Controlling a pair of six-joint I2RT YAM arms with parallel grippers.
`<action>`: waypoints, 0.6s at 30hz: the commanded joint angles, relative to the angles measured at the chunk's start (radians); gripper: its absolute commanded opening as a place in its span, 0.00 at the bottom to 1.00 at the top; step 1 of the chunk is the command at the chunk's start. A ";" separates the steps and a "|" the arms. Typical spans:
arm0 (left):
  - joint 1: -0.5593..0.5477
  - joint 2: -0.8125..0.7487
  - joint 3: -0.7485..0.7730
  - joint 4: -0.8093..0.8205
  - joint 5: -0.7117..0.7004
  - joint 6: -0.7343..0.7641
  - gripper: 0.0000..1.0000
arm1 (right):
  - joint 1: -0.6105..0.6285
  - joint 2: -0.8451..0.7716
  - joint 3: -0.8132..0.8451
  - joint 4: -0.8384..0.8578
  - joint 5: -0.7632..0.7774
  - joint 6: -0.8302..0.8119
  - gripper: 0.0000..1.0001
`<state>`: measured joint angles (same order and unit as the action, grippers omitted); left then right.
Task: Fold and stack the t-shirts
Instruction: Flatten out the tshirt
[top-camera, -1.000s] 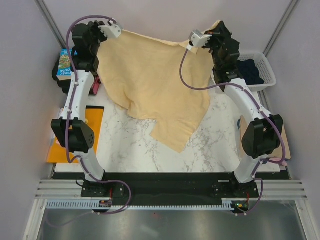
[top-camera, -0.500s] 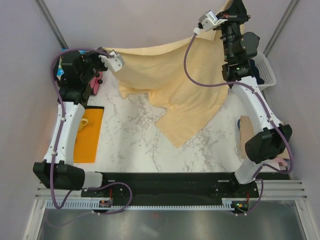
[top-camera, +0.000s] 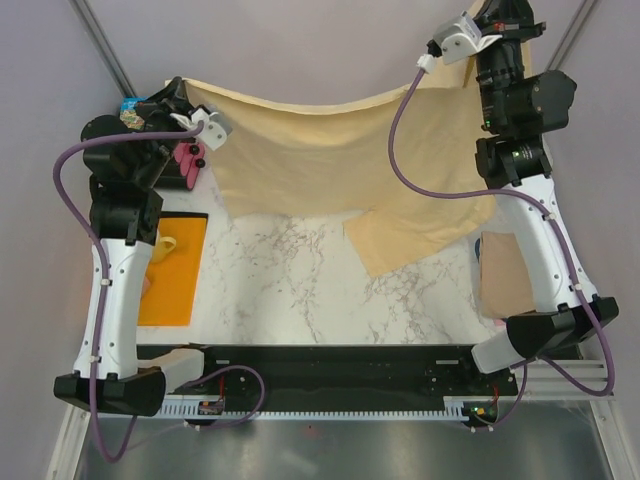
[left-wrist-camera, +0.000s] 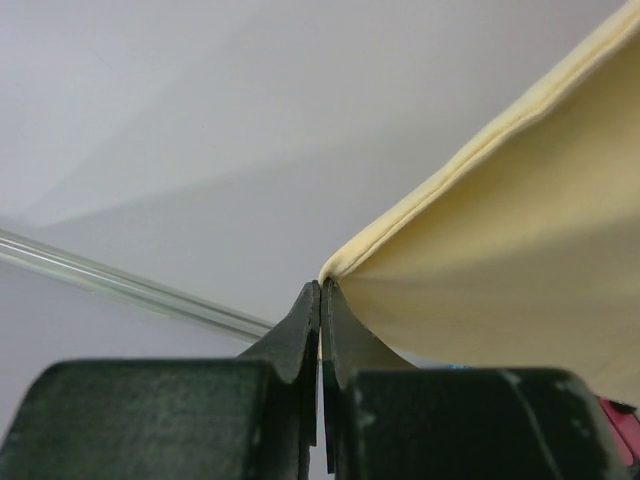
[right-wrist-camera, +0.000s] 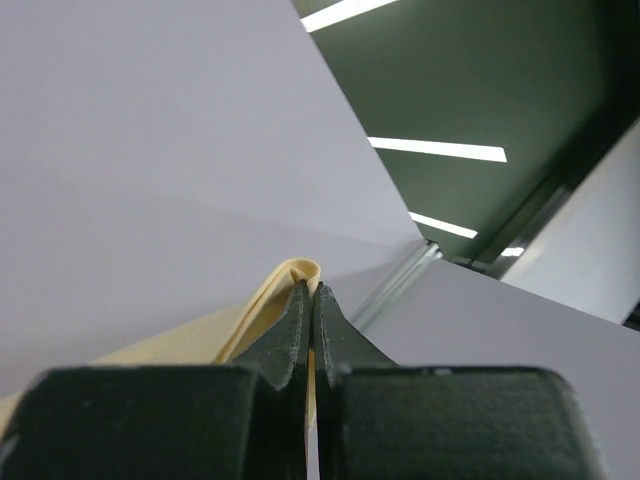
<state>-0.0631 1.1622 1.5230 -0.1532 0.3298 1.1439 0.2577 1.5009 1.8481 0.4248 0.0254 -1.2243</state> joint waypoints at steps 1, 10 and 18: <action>0.014 0.045 0.069 -0.005 -0.017 0.007 0.02 | -0.003 0.024 0.028 -0.200 -0.129 0.071 0.00; 0.106 0.365 0.271 -0.198 -0.024 0.089 0.02 | -0.008 0.185 -0.009 -0.334 -0.234 -0.026 0.00; 0.103 0.865 0.878 -0.083 -0.159 0.221 0.02 | -0.028 0.571 0.419 -0.272 -0.254 -0.202 0.00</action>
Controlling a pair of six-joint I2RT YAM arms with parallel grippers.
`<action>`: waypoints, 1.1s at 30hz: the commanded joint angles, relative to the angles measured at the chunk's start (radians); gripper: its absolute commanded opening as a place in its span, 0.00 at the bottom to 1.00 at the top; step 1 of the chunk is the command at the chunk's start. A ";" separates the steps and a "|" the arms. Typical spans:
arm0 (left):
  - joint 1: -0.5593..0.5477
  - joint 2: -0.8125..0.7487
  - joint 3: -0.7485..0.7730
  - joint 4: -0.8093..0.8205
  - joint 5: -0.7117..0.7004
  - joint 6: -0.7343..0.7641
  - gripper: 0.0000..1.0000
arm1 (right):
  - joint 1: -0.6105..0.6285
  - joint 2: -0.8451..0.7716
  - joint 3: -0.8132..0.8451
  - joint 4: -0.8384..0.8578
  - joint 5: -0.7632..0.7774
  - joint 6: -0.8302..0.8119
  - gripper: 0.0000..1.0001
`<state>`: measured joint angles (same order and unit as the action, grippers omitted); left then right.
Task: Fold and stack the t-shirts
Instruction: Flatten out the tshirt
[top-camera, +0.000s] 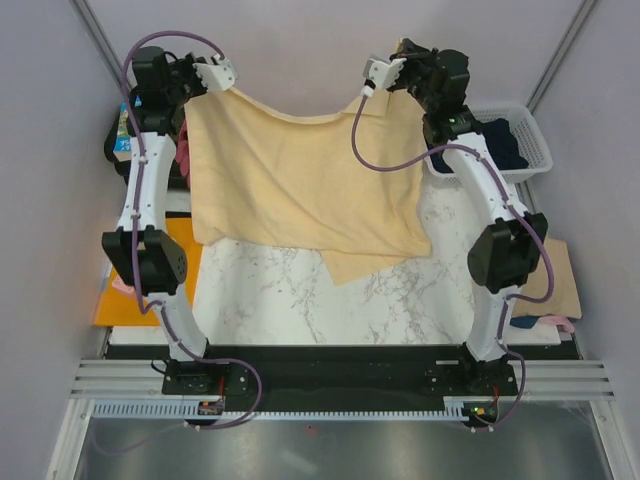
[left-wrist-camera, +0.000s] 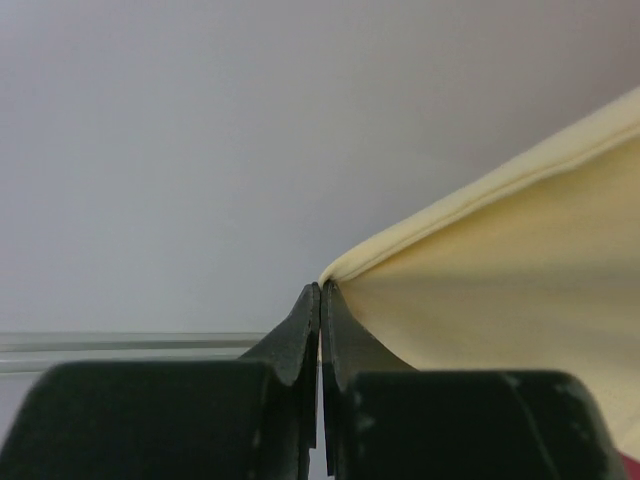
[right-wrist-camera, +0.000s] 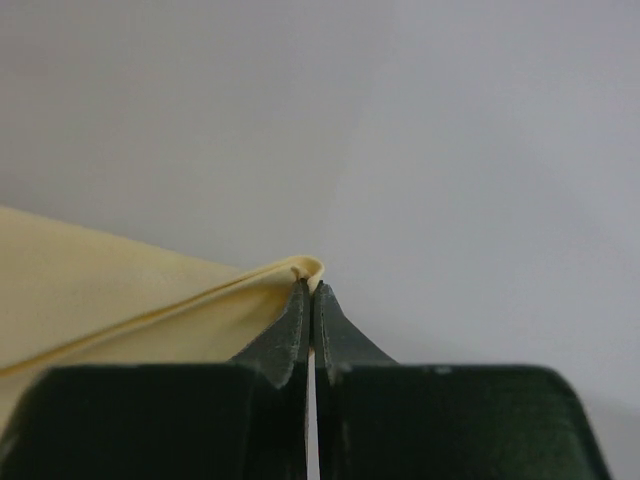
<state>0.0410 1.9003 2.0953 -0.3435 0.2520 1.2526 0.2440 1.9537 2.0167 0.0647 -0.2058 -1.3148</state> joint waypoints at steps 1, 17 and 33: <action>-0.006 0.161 0.360 0.156 -0.088 0.129 0.02 | -0.014 0.163 0.380 0.104 -0.021 -0.132 0.00; -0.127 -0.181 -0.013 1.028 -0.201 0.145 0.02 | 0.011 0.073 0.230 0.900 -0.040 -0.187 0.00; -0.124 -0.651 -1.214 0.714 -0.044 -0.007 0.02 | 0.002 -0.522 -0.907 0.470 -0.220 -0.029 0.00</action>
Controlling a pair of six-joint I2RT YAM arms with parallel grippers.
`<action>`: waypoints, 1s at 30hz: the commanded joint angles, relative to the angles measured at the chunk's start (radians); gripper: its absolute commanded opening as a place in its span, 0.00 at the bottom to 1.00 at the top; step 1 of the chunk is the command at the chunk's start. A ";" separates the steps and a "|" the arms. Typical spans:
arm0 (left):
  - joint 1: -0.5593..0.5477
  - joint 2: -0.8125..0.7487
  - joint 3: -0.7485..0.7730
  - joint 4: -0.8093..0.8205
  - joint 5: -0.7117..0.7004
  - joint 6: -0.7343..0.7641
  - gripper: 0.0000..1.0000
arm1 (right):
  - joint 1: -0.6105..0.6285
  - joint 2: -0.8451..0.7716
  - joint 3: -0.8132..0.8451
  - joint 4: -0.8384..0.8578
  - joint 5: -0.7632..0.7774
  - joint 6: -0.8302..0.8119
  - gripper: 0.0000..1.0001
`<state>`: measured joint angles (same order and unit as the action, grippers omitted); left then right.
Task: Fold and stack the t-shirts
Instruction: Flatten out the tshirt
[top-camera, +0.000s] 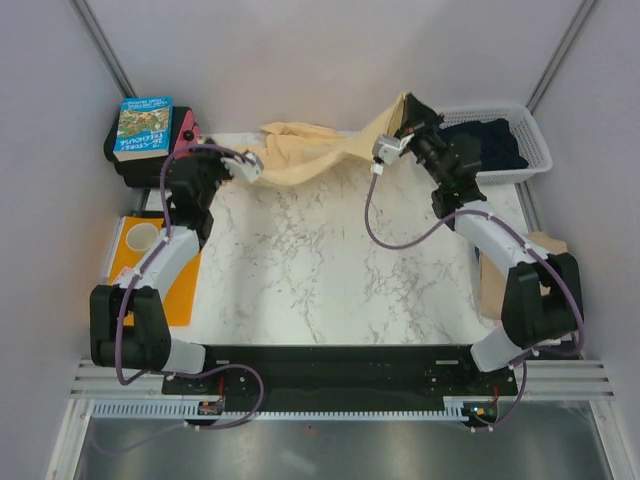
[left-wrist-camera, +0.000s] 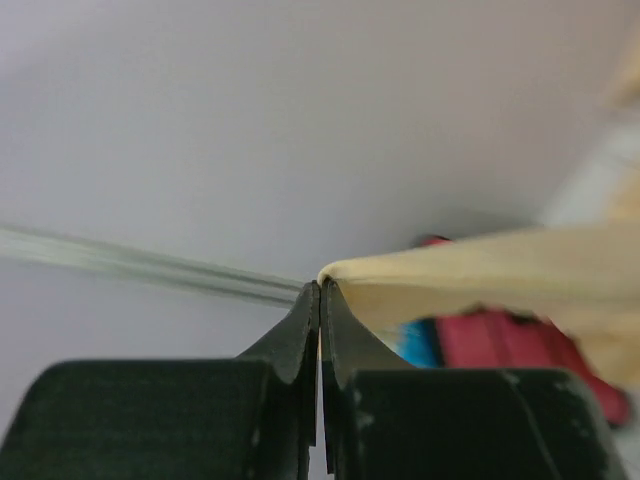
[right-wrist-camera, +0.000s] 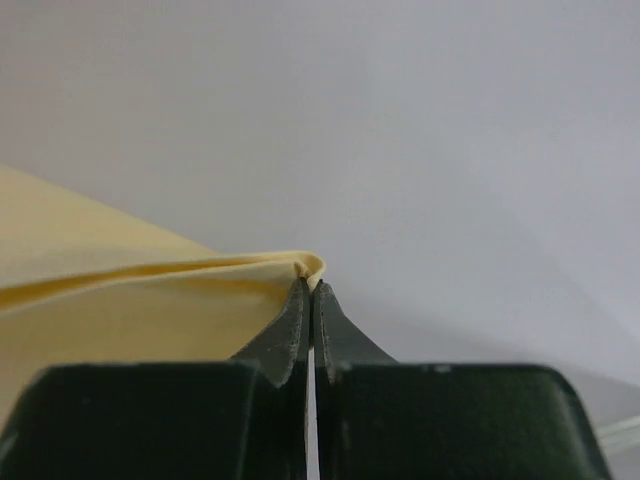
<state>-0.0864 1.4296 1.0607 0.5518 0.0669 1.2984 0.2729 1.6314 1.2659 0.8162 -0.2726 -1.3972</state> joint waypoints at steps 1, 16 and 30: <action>0.008 -0.217 -0.209 -0.253 0.175 -0.041 0.02 | -0.034 -0.262 -0.174 -0.380 -0.181 0.053 0.00; 0.143 -0.267 -0.024 -1.556 0.564 0.363 0.02 | -0.066 -0.194 -0.036 -2.032 -0.289 -0.427 0.00; 0.148 -0.261 -0.186 -1.971 0.303 0.791 0.02 | -0.066 -0.272 -0.284 -2.191 -0.090 -0.767 0.00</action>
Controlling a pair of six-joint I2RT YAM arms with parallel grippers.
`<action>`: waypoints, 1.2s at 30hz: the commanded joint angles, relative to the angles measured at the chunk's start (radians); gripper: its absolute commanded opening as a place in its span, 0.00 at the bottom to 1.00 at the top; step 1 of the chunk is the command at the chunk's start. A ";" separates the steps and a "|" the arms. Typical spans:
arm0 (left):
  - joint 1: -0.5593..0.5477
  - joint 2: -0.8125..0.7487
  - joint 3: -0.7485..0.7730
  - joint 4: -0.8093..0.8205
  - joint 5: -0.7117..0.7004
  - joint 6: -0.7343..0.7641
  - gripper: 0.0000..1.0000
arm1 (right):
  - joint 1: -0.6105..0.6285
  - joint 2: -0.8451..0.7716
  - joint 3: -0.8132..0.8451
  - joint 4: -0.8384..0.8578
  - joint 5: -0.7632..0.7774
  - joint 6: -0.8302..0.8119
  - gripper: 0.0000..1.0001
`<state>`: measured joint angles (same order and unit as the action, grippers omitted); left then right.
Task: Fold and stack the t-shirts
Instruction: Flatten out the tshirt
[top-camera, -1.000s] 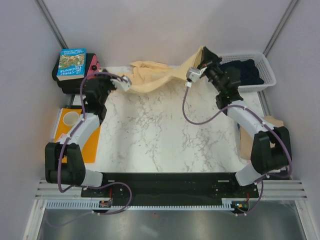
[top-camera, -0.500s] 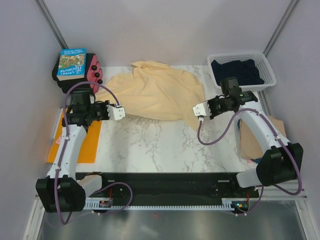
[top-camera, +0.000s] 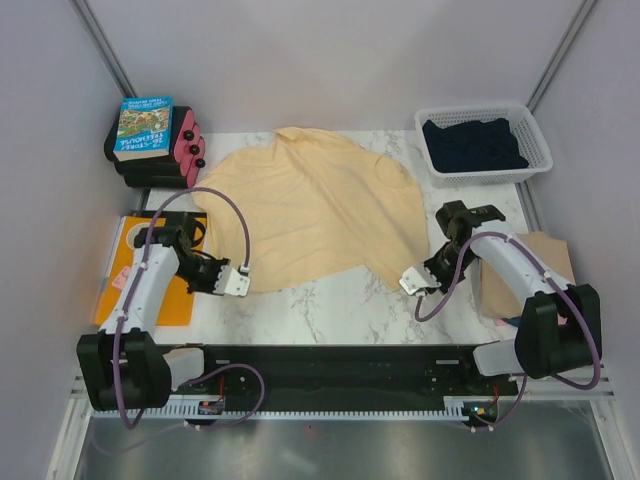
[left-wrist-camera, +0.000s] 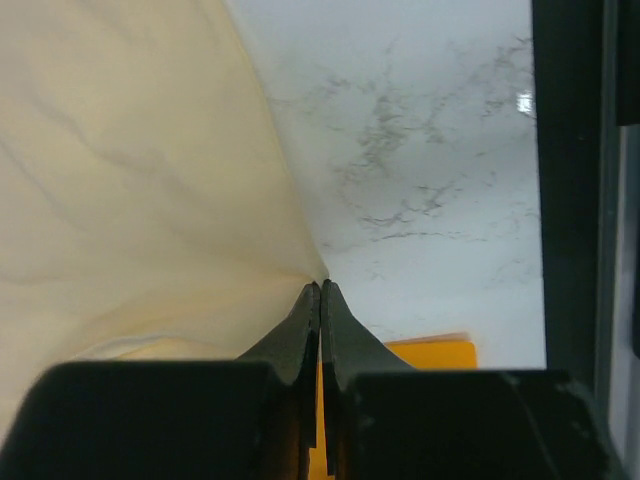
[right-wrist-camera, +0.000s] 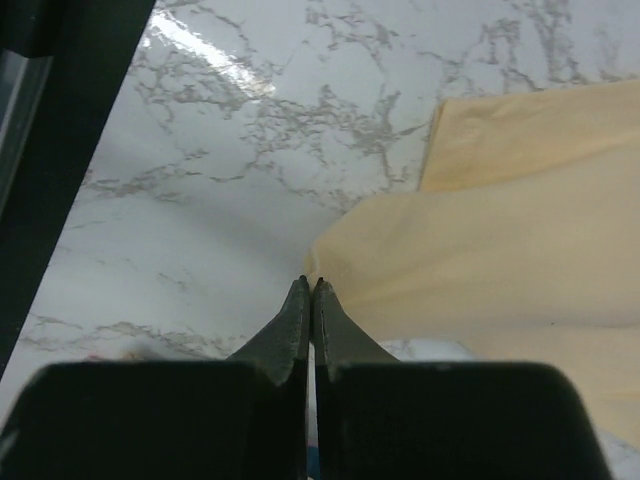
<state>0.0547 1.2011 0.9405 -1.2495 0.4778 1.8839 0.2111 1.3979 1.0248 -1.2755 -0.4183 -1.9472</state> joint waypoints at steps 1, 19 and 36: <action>0.005 -0.044 -0.100 -0.165 -0.145 0.214 0.02 | -0.006 -0.043 -0.054 -0.088 0.064 -0.225 0.00; 0.031 -0.049 -0.213 -0.065 -0.324 0.268 0.02 | -0.171 -0.063 -0.129 0.058 0.148 -0.331 0.00; 0.033 -0.025 -0.103 -0.289 -0.272 0.314 0.72 | -0.171 -0.092 -0.134 -0.033 0.162 -0.453 0.68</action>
<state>0.0814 1.1847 0.7830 -1.3140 0.2089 1.9709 0.0448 1.3247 0.8711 -1.2579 -0.2489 -1.9827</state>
